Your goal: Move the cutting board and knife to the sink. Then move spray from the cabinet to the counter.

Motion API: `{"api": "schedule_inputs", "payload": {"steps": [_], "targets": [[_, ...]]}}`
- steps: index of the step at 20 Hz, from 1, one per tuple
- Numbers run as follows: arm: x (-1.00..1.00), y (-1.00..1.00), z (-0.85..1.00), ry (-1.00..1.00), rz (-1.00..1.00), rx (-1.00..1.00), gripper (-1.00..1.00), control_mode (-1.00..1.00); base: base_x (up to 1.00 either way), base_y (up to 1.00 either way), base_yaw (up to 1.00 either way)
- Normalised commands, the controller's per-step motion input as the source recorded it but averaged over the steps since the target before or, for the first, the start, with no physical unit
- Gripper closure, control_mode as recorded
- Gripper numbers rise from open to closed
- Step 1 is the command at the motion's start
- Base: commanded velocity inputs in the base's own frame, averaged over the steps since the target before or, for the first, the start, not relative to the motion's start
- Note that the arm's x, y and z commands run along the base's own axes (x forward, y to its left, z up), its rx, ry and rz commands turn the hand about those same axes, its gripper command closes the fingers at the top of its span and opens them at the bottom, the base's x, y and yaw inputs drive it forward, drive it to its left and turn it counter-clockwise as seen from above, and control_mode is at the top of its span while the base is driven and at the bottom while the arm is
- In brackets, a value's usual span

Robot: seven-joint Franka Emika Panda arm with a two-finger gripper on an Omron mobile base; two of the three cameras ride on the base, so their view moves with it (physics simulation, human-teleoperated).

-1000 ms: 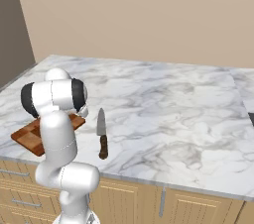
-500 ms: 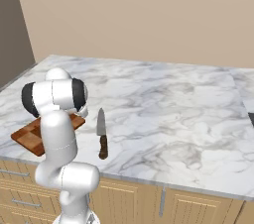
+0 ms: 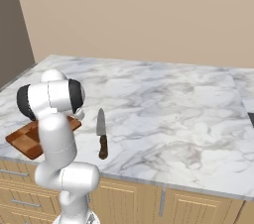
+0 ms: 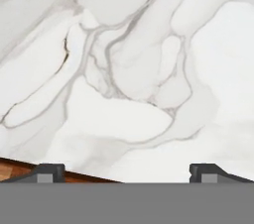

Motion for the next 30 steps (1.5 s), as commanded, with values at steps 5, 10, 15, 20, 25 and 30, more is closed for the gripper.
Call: {"api": "schedule_inputs", "payload": {"steps": [5,10,15,20,25,30], "targets": [[-0.59,0.29,-0.23,0.0,0.03,0.0,-1.0,-1.0,0.0,0.0,0.0],[-0.63,0.34,-0.23,-0.01,0.06,0.0,-1.0,-1.0,0.0,0.0,0.0],[-0.59,0.34,-0.24,0.0,0.06,0.0,-1.0,-1.0,0.0,0.0,0.0],[-0.52,0.31,-0.26,0.0,0.04,0.0,-1.0,-1.0,0.0,0.0,0.0],[-0.33,0.2,-0.26,0.0,0.02,0.0,-1.0,-1.0,0.0,0.0,0.0],[-0.03,0.06,-0.15,0.0,0.03,0.0,-1.0,-1.0,0.0,0.0,0.0]]}}
